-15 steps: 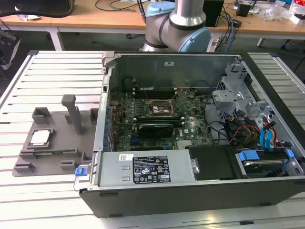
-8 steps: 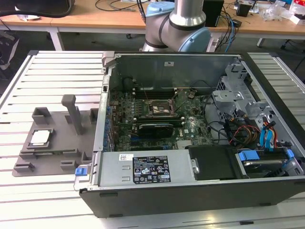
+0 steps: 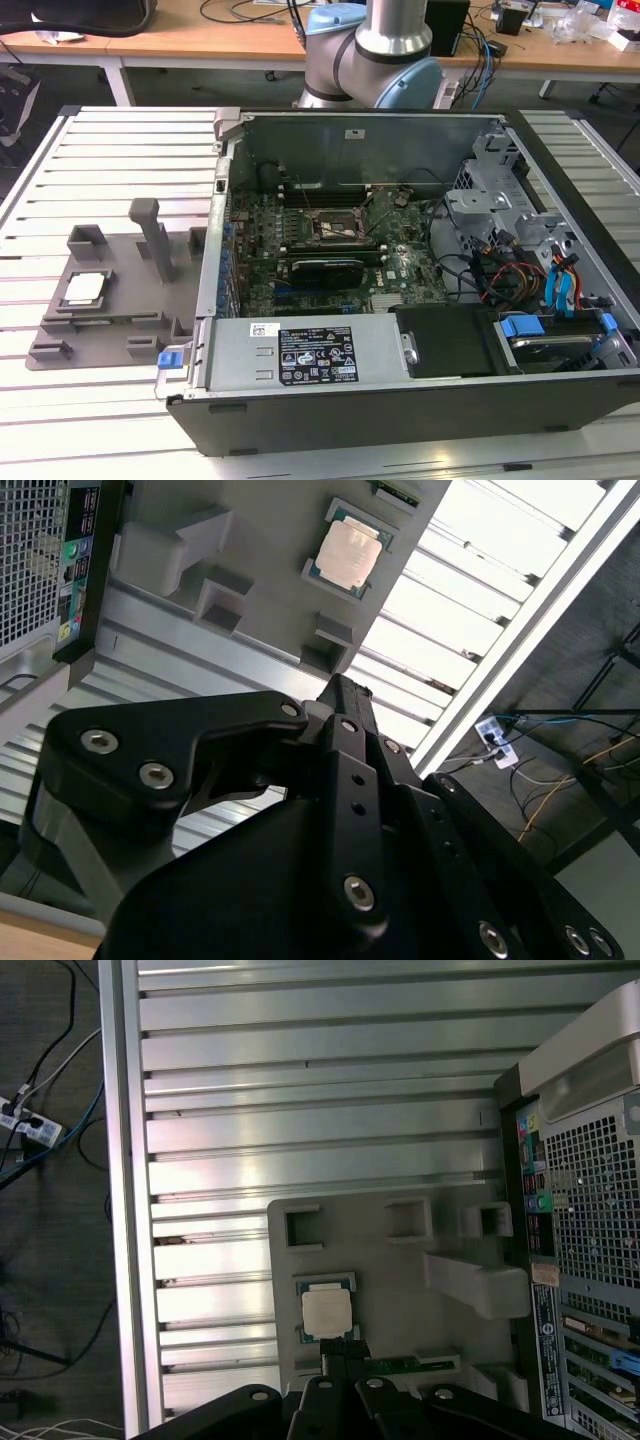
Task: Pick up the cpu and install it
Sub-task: 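Pick up the cpu and move it towards the insertion slot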
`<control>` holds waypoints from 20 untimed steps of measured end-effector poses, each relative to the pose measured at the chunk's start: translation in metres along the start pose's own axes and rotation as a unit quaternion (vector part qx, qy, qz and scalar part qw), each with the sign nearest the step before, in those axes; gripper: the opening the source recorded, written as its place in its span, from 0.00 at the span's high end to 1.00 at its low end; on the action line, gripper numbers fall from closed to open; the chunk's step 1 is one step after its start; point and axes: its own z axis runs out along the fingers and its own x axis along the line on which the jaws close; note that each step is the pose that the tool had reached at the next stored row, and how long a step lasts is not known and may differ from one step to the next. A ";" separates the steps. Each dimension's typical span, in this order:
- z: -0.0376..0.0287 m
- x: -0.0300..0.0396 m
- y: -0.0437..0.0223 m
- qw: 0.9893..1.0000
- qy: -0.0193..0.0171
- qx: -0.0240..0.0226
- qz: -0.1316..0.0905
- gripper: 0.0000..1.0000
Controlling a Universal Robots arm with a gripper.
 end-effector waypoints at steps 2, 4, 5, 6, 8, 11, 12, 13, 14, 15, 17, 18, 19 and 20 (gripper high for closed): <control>0.0000 0.0000 0.0000 1.000 0.000 0.000 0.000 0.89; 0.0000 0.0001 0.0000 1.000 0.000 0.000 0.000 0.84; 0.0000 0.0001 0.0000 1.000 0.000 0.000 0.000 0.77; 0.0000 0.0001 0.0000 1.000 0.000 0.000 0.000 0.71; 0.0000 0.0002 0.0000 1.000 0.000 0.000 0.000 0.46; 0.0000 0.0002 0.0000 1.000 0.000 0.000 0.000 0.34; 0.0000 0.0003 0.0000 1.000 0.000 0.000 0.000 0.34; 0.0000 0.0003 0.0000 1.000 0.000 0.000 0.000 0.34; 0.0000 0.0005 0.0001 1.000 0.000 0.004 0.000 0.34; 0.0000 0.0005 0.0000 1.000 -0.001 0.009 -0.001 0.34; 0.0001 0.0003 0.0001 1.000 -0.001 0.019 -0.016 0.34; 0.0001 0.0003 0.0002 1.000 -0.001 0.018 -0.022 0.34; 0.0002 0.0003 0.0002 1.000 -0.001 0.018 -0.022 0.34; 0.0001 0.0003 0.0002 1.000 -0.001 0.018 -0.022 0.34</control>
